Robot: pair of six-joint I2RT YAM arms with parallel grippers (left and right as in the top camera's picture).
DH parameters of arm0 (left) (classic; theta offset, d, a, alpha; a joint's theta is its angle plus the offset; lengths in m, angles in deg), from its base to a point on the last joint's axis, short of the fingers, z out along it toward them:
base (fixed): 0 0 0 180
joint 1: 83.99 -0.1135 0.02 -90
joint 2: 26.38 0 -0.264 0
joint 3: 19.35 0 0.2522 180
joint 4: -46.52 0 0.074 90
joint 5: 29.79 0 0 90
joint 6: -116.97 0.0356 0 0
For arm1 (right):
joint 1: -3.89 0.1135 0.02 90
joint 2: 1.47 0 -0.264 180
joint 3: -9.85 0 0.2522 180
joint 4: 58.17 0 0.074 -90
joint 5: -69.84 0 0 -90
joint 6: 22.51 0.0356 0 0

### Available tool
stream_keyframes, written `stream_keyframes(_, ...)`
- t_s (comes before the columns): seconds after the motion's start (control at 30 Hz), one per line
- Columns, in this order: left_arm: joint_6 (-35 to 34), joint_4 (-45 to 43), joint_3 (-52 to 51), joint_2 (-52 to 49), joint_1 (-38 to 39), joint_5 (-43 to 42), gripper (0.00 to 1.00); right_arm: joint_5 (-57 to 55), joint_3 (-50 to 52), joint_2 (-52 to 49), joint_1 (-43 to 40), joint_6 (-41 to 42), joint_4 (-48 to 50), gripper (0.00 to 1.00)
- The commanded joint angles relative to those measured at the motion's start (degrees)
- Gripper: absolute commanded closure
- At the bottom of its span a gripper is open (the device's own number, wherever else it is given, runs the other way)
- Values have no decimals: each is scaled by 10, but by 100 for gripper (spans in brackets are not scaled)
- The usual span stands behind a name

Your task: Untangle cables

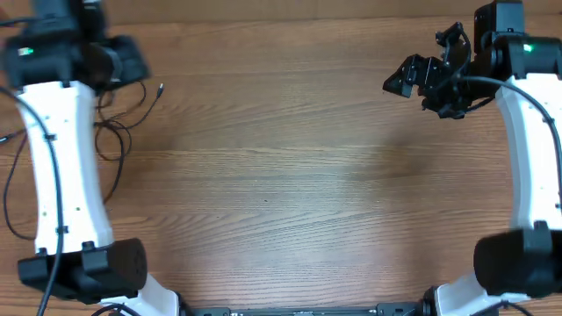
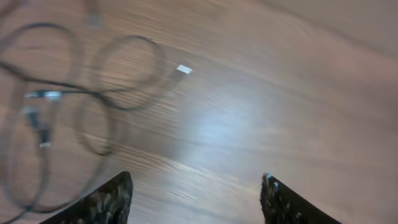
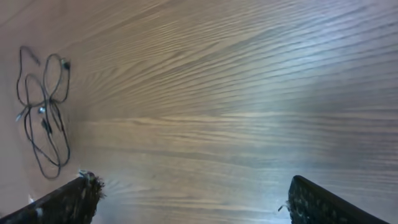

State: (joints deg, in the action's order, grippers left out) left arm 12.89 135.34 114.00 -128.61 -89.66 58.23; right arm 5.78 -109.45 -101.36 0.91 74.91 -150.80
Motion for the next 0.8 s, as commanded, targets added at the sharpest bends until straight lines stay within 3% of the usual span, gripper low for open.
stream_keyframes(0.0,26,1,9,12,62,-5,31,-54,-16,49,14,-7,-8,2)
stream_keyframes(0.27,28,16,18,93,94,-4,24,-184,-146,146,23,-7,-93,0)
stream_keyframes(0.3,28,25,18,101,94,-4,0,-184,-164,159,23,-7,-101,0)
stream_keyframes(0.77,28,45,17,104,94,-4,0,-182,-183,257,23,2,-181,0)
